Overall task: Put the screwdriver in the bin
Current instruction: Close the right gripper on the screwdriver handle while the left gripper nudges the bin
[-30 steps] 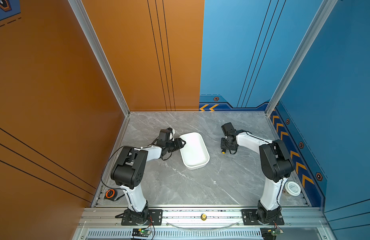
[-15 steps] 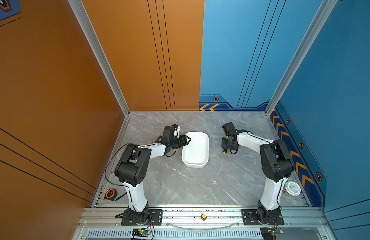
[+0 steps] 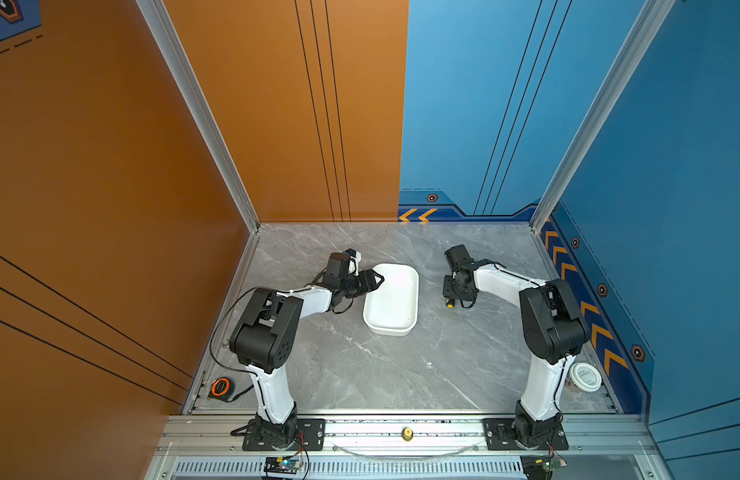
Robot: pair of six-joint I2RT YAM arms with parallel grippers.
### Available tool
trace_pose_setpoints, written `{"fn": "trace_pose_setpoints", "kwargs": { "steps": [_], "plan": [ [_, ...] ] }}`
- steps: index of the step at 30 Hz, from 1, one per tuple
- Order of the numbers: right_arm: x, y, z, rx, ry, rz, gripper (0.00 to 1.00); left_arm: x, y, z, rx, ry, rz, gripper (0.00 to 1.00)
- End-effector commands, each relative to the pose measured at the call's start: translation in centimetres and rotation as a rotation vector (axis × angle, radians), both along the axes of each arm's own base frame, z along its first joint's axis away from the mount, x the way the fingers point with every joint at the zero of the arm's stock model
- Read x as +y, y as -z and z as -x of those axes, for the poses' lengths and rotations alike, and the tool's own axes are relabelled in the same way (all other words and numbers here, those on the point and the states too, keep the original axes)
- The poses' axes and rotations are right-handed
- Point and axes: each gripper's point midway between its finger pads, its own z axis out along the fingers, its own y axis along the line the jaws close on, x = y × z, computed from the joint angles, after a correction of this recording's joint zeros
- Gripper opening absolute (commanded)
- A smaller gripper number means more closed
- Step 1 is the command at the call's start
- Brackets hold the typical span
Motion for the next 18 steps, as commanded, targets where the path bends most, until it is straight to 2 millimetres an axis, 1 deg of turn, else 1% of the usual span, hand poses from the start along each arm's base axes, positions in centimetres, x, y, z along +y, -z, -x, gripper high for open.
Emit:
{"fn": "trace_pose_setpoints", "kwargs": {
  "steps": [1,3,6,9,12,15,18],
  "plan": [
    [-0.3,1.2,0.7,0.053,0.005,0.019,0.47,1.0,-1.0,0.1,-0.014,-0.009,-0.026,0.73],
    [-0.1,1.3,0.7,0.054,0.002,0.018,0.47,1.5,-1.3,0.3,-0.015,-0.012,-0.037,0.73],
    [0.0,1.3,0.6,0.053,0.003,0.016,0.46,1.9,-2.0,0.7,-0.026,-0.01,-0.046,0.75],
    [0.1,1.4,0.5,0.054,0.002,0.013,0.46,2.5,-2.9,0.9,-0.033,-0.013,-0.055,0.75],
    [0.3,1.5,0.5,0.057,-0.003,0.012,0.45,3.4,-3.4,1.2,-0.04,-0.023,-0.076,0.76],
    [0.3,1.6,0.3,0.06,-0.006,0.012,0.44,4.6,-3.3,1.5,-0.03,-0.037,-0.111,0.77],
    [0.5,1.8,0.3,0.063,-0.017,0.008,0.39,5.8,-3.2,1.9,-0.022,-0.057,-0.129,0.8]
  ]
}}
